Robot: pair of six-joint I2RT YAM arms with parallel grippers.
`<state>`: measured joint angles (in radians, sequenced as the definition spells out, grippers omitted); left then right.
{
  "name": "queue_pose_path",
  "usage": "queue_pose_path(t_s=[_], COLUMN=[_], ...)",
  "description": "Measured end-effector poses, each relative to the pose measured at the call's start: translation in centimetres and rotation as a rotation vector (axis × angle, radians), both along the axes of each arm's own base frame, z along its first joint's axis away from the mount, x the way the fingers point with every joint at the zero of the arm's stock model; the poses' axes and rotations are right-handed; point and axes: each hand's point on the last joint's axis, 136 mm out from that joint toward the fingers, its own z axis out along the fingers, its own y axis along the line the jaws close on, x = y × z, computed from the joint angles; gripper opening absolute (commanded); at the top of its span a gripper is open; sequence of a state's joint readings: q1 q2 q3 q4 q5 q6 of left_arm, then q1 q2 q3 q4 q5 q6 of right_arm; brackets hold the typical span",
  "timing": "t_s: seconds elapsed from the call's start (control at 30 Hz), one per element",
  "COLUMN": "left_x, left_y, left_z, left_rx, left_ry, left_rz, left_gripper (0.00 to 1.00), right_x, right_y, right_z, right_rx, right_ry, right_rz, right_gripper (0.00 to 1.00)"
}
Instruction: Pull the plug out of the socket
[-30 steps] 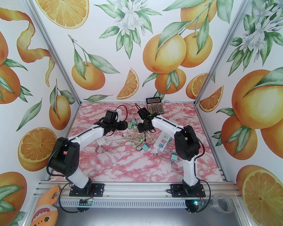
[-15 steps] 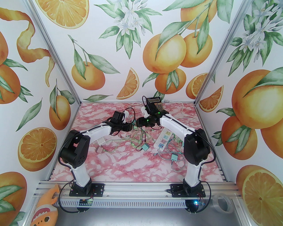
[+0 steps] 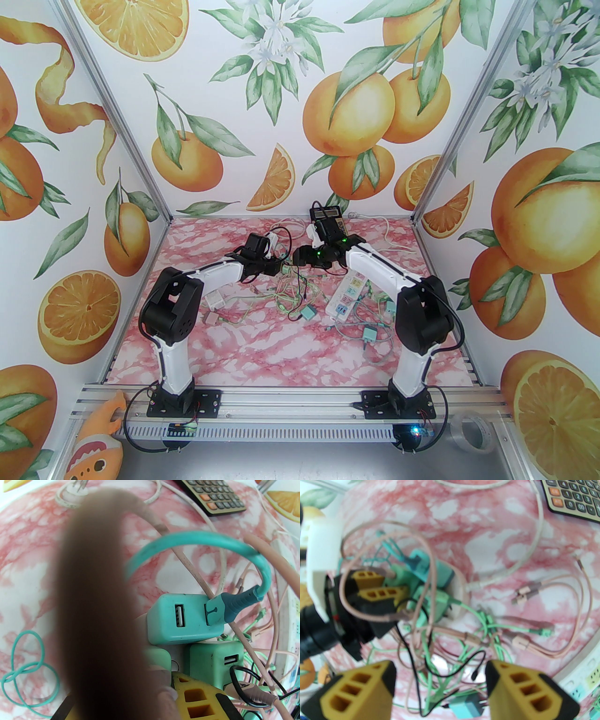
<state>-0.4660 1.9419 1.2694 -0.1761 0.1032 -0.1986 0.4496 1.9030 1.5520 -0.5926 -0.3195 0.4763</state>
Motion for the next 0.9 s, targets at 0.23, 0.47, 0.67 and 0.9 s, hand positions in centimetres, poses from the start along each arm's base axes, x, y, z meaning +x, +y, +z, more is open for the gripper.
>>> queue_pose_path(t_s=[0.23, 0.47, 0.67, 0.9], left_x=[-0.5, -1.9, -2.1, -2.1], left_y=[0.1, 0.3, 0.2, 0.3], left_z=[0.0, 0.0, -0.1, -0.1], left_rx=[0.014, 0.042, 0.049, 0.048], left_ry=[-0.004, 0.007, 0.008, 0.01], left_rz=[-0.01, -0.017, -0.017, -0.015], left_gripper=[0.22, 0.22, 0.21, 0.2], right_x=[1.7, 3.1, 3.0, 2.9], right_y=[0.8, 2.3, 2.7, 3.4], right_z=[-1.8, -4.4, -5.2, -5.4], right_rx=[0.025, 0.049, 0.068, 0.096], right_ry=[0.054, 0.098, 0.133, 0.148], right_rz=[-0.014, 0.003, 0.001, -0.001], right_gripper=[0.64, 0.63, 0.59, 0.57])
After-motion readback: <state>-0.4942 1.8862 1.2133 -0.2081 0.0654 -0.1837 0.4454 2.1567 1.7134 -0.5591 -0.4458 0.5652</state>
